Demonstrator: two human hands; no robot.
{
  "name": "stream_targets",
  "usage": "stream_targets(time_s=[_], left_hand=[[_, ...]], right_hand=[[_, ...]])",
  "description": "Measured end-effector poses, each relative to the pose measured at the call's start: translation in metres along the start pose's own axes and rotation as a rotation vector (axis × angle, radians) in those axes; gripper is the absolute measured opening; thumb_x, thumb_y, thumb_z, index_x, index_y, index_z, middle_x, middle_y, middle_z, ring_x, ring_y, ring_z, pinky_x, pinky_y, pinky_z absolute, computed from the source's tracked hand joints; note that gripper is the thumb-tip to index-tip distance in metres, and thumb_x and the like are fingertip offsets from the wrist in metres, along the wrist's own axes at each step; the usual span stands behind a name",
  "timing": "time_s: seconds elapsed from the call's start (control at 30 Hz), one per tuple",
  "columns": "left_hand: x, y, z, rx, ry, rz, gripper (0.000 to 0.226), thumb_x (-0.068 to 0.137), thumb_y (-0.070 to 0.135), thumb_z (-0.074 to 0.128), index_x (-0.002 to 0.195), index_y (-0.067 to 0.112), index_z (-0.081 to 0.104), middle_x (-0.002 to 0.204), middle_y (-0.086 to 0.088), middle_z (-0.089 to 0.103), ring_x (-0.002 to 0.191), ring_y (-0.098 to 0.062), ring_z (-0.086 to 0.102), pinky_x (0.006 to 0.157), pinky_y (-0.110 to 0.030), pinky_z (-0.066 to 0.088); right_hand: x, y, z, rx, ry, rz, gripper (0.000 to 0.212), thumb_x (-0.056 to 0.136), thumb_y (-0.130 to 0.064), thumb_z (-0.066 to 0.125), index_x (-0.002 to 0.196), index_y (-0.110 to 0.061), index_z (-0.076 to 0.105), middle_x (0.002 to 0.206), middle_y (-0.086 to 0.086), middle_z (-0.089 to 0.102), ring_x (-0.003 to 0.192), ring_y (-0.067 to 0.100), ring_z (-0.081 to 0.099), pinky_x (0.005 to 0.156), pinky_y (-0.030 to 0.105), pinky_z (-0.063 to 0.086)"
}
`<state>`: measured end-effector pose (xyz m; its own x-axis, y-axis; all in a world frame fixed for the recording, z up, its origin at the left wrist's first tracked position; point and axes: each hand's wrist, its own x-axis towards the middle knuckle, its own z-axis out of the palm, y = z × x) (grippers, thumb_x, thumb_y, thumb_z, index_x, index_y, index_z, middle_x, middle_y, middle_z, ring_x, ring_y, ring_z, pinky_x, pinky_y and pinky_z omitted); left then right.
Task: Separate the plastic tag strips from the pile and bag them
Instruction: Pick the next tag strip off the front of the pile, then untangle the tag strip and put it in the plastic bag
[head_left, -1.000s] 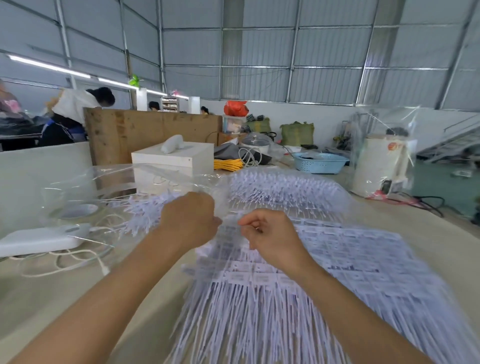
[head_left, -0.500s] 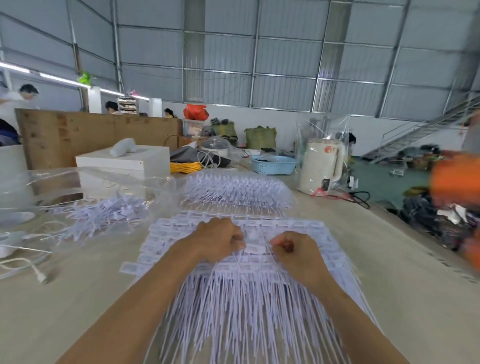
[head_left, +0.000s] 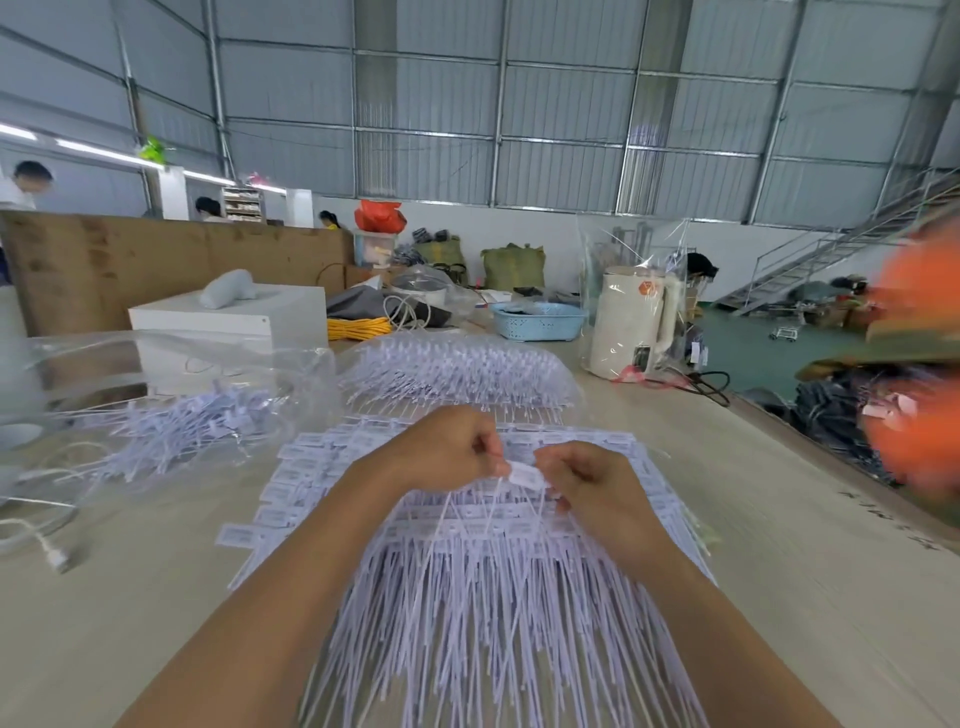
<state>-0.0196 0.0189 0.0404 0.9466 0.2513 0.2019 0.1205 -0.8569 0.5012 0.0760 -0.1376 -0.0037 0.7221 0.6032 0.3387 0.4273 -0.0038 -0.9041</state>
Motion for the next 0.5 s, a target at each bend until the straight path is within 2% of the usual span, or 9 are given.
stream_targets(time_s=[0.07, 0.13, 0.2, 0.33, 0.43, 0.5], left_hand=[[0.002, 0.006, 0.0, 0.0, 0.038, 0.022, 0.011, 0.085, 0.027, 0.068, 0.078, 0.022, 0.062, 0.071, 0.013, 0.057, 0.067, -0.002, 0.054, 0.061, -0.019, 0.04], [0.003, 0.01, 0.004, 0.029, 0.081, 0.031, 0.011, 0.086, 0.029, 0.066, 0.079, 0.023, 0.061, 0.072, 0.013, 0.057, 0.072, -0.008, 0.056, 0.067, -0.025, 0.045], [0.004, 0.013, 0.008, 0.015, 0.104, 0.032, 0.011, 0.088, 0.03, 0.064, 0.081, 0.023, 0.06, 0.072, 0.011, 0.061, 0.074, -0.012, 0.059, 0.075, -0.032, 0.05], [0.004, 0.017, 0.011, -0.086, 0.155, 0.023, 0.013, 0.086, 0.037, 0.064, 0.082, 0.026, 0.059, 0.071, 0.006, 0.068, 0.072, -0.015, 0.063, 0.077, -0.036, 0.052], [0.003, 0.02, 0.007, -0.126, 0.19, 0.029, 0.011, 0.085, 0.037, 0.066, 0.081, 0.03, 0.058, 0.078, 0.005, 0.065, 0.079, -0.017, 0.062, 0.081, -0.04, 0.052], [0.003, 0.02, 0.004, -0.101, 0.215, 0.035, 0.01, 0.084, 0.039, 0.066, 0.081, 0.032, 0.059, 0.09, 0.009, 0.064, 0.093, -0.013, 0.06, 0.089, -0.039, 0.05]], right_hand=[[0.0, -0.003, -0.002, 0.071, -0.019, 0.014, 0.012, 0.089, -0.013, 0.062, 0.08, -0.015, 0.07, 0.066, 0.004, 0.064, 0.057, 0.01, 0.056, 0.053, 0.02, 0.046], [0.0, -0.006, -0.003, 0.124, -0.042, 0.033, 0.009, 0.087, -0.011, 0.064, 0.082, -0.014, 0.07, 0.06, 0.001, 0.064, 0.055, 0.009, 0.058, 0.05, 0.016, 0.044], [-0.001, -0.008, -0.005, 0.233, -0.036, 0.066, 0.008, 0.086, -0.006, 0.064, 0.082, -0.011, 0.069, 0.056, 0.001, 0.063, 0.053, 0.01, 0.058, 0.05, 0.017, 0.046], [0.002, -0.015, -0.007, 0.457, 0.037, 0.085, 0.007, 0.085, 0.002, 0.061, 0.084, -0.003, 0.066, 0.06, 0.006, 0.06, 0.051, 0.013, 0.054, 0.051, 0.02, 0.048], [0.004, -0.02, -0.004, 0.603, 0.076, 0.142, 0.005, 0.085, 0.003, 0.061, 0.085, 0.0, 0.065, 0.064, 0.008, 0.06, 0.049, 0.01, 0.055, 0.049, 0.017, 0.048], [0.008, -0.025, -0.004, 0.691, 0.056, 0.236, 0.003, 0.085, 0.003, 0.061, 0.085, 0.003, 0.064, 0.065, 0.009, 0.063, 0.048, 0.009, 0.058, 0.048, 0.015, 0.049]])
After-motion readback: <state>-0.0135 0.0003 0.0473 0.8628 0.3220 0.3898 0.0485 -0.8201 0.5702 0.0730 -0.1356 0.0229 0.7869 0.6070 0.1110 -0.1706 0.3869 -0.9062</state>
